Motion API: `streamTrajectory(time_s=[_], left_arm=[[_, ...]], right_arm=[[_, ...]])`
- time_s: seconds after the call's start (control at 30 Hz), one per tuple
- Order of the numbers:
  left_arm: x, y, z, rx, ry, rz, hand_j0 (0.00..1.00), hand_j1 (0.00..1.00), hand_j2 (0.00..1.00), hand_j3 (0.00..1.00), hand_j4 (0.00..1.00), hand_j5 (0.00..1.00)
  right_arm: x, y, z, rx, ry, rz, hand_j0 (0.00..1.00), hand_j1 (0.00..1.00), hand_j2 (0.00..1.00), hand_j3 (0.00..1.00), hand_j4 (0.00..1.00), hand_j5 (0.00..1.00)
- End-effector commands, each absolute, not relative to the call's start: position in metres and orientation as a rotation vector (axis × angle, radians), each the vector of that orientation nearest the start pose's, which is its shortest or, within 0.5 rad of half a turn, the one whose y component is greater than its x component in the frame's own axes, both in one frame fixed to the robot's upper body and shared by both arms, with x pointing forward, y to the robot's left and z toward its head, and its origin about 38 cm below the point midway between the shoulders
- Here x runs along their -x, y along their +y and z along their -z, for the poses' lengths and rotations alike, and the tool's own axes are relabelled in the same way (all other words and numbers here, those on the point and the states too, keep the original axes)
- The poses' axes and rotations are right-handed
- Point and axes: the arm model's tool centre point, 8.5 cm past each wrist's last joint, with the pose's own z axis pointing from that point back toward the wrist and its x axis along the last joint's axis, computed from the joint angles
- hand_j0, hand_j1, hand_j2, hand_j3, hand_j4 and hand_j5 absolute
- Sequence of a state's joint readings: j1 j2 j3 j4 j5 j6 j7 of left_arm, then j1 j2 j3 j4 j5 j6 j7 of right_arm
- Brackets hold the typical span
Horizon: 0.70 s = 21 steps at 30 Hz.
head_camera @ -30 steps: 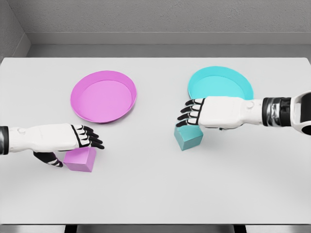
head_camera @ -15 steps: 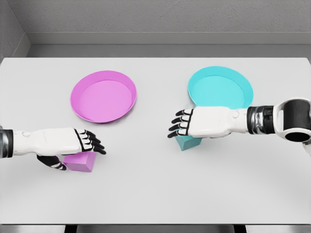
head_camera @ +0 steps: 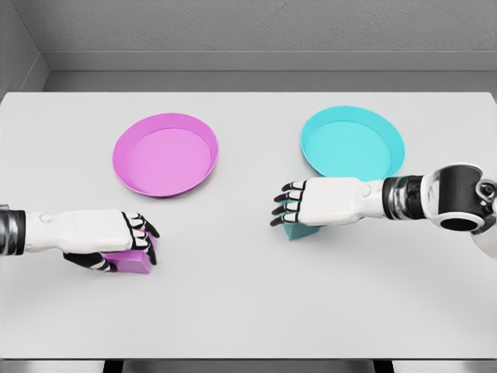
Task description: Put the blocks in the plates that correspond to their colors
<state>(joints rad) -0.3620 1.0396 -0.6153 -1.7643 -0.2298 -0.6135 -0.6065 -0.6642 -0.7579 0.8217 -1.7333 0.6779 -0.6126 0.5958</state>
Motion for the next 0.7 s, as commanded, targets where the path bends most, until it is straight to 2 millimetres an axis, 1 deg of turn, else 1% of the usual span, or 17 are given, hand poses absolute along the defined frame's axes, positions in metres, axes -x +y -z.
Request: streamTrajectory(time_s=[0.0,0.13,0.2,0.27,0.3,0.33,0.37,0.43,0.53,0.67], left_arm=[[-0.33,0.301,-0.179,-0.028,-1.304,2.229,0.54,0.54,0.54,0.54,0.54,0.54],[-0.334,0.299,-0.184,-0.044,-1.32,2.231,0.54,0.54,0.54,0.54,0.54,0.54],[-0.339,0.294,-0.192,-0.065,-1.354,2.232,0.52,0.52,0.52,0.52,0.52,0.52],[-0.344,0.293,-0.201,-0.092,-1.373,2.234,0.51,0.51,0.51,0.51,0.51,0.51],[-0.345,0.293,-0.202,-0.097,-1.376,2.235,0.51,0.51,0.51,0.51,0.51,0.51],[-0.348,0.293,-0.207,-0.111,-1.385,2.237,0.51,0.51,0.51,0.51,0.51,0.51],[-0.351,0.293,-0.213,-0.128,-1.4,2.236,0.49,0.49,0.49,0.49,0.49,0.49],[-0.354,0.292,-0.221,-0.148,-1.417,2.238,0.48,0.48,0.48,0.48,0.48,0.48],[-0.358,0.292,-0.231,-0.168,-1.441,2.232,0.48,0.48,0.48,0.48,0.48,0.48],[-0.365,0.293,-0.244,-0.205,-1.47,2.22,0.48,0.48,0.48,0.48,0.48,0.48]], right_arm=[[-0.38,-0.193,-0.182,-0.441,1.422,2.94,1.0,1.0,1.0,1.0,1.0,1.0],[-0.381,-0.188,-0.178,-0.429,1.421,2.942,1.0,1.0,1.0,1.0,1.0,1.0],[-0.381,-0.188,-0.177,-0.426,1.419,2.945,1.0,1.0,1.0,1.0,1.0,1.0],[-0.381,-0.189,-0.176,-0.428,1.414,2.948,1.0,1.0,1.0,1.0,1.0,1.0],[-0.382,-0.19,-0.176,-0.436,1.403,2.95,0.94,0.94,0.94,0.94,0.94,0.94],[-0.382,-0.19,-0.176,-0.44,1.396,2.955,0.83,0.83,0.83,0.83,0.83,0.83],[-0.383,-0.191,-0.177,-0.444,1.397,2.953,0.77,0.77,0.77,0.77,0.77,0.77],[-0.383,-0.191,-0.178,-0.448,1.4,2.952,0.74,0.74,0.74,0.74,0.74,0.74],[-0.384,-0.193,-0.18,-0.455,1.402,2.955,0.74,0.74,0.74,0.74,0.74,0.74],[-0.387,-0.194,-0.188,-0.478,1.438,2.942,0.69,0.69,0.69,0.69,0.69,0.69]])
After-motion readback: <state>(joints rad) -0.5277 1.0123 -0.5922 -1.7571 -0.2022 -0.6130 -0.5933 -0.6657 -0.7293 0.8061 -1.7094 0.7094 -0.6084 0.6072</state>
